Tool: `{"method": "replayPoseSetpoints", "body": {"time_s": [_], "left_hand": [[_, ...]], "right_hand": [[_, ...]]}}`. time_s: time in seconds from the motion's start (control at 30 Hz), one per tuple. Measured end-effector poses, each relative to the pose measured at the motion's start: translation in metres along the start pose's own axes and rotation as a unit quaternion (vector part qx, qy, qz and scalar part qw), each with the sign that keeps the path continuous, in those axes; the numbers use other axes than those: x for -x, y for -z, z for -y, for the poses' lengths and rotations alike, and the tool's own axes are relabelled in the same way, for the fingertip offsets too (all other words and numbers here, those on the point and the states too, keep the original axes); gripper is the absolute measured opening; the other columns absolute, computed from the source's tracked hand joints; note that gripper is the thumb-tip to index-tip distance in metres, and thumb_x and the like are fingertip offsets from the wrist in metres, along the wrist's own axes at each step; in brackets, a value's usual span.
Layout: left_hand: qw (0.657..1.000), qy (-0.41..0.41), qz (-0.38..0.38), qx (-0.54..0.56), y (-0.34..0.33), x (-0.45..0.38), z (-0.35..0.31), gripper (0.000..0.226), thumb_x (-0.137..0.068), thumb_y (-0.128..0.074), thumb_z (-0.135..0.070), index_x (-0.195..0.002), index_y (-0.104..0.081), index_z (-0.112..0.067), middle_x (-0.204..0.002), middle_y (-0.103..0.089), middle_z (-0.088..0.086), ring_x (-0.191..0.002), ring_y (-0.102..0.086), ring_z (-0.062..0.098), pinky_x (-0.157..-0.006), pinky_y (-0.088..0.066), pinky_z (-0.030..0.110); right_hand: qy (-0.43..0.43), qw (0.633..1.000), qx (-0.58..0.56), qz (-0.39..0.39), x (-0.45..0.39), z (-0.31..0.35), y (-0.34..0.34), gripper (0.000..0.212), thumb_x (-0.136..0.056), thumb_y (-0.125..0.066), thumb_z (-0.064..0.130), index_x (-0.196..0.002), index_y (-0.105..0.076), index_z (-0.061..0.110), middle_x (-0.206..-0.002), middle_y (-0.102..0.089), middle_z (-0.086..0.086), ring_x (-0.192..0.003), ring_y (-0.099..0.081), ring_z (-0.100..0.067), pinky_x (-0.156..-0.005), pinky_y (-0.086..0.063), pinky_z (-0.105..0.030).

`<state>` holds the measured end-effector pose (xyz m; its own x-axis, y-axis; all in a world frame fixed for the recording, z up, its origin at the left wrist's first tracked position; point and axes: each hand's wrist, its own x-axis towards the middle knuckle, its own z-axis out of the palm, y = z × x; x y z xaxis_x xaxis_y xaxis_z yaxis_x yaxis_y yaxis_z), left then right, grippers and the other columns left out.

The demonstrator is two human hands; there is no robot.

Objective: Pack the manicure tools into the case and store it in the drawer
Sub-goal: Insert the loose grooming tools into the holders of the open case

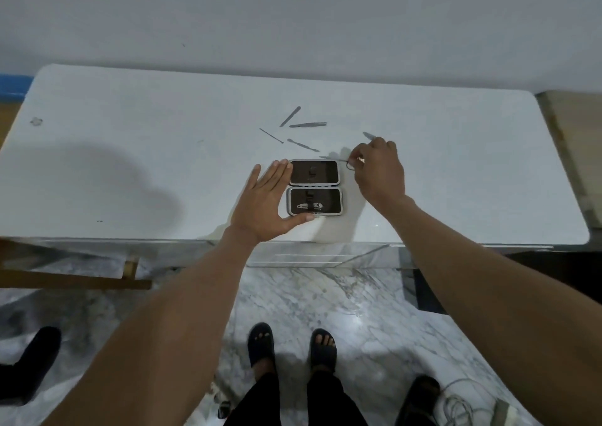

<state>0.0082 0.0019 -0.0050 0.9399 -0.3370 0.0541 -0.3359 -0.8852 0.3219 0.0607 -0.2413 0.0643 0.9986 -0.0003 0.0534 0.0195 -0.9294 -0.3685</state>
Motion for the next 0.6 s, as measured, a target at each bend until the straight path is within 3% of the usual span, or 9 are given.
{"method": "replayPoseSetpoints", "body": {"time_s": [0.23, 0.37, 0.47, 0.6], "left_hand": [[1.000, -0.003, -0.004, -0.004, 0.001, 0.003, -0.002, 0.116, -0.083, -0.035, -0.090, -0.163, -0.023, -0.007, -0.171, -0.023, 0.007, -0.160, -0.017, 0.019, -0.132, -0.006, 0.047], [1.000, -0.004, -0.001, -0.001, 0.001, 0.003, -0.002, 0.117, -0.082, -0.034, -0.091, -0.163, -0.022, -0.007, -0.171, -0.022, 0.007, -0.160, -0.016, 0.019, -0.131, -0.005, 0.047], [1.000, -0.006, -0.008, 0.003, 0.001, 0.003, -0.002, 0.117, -0.082, -0.035, -0.091, -0.162, -0.024, -0.006, -0.170, -0.025, 0.008, -0.159, -0.019, 0.020, -0.131, -0.007, 0.048], [1.000, -0.006, -0.009, 0.007, 0.002, 0.003, -0.002, 0.118, -0.081, -0.033, -0.091, -0.162, -0.024, -0.006, -0.170, -0.025, 0.009, -0.159, -0.019, 0.021, -0.131, -0.007, 0.049]], "right_hand": [[0.029, 0.998, 0.016, 0.051, 0.047, -0.003, -0.004, 0.014, -0.093, -0.055, 0.006, -0.096, -0.068, 0.012, -0.102, -0.057, -0.010, -0.098, -0.054, -0.030, -0.075, -0.052, -0.043], [0.042, 0.997, 0.047, 0.052, 0.055, -0.002, -0.003, 0.016, -0.090, -0.057, 0.000, -0.095, -0.067, 0.010, -0.101, -0.057, -0.012, -0.090, -0.057, -0.034, -0.065, -0.047, -0.037], [0.049, 0.995, 0.064, 0.059, 0.056, 0.000, -0.004, 0.017, -0.088, -0.056, -0.002, -0.095, -0.067, 0.009, -0.101, -0.056, -0.013, -0.090, -0.055, -0.034, -0.064, -0.038, -0.033], [0.066, 0.993, 0.073, 0.066, 0.057, 0.006, -0.006, 0.016, -0.090, -0.054, 0.000, -0.099, -0.066, 0.005, -0.102, -0.056, -0.015, -0.094, -0.054, -0.035, -0.065, -0.040, -0.034]]}}
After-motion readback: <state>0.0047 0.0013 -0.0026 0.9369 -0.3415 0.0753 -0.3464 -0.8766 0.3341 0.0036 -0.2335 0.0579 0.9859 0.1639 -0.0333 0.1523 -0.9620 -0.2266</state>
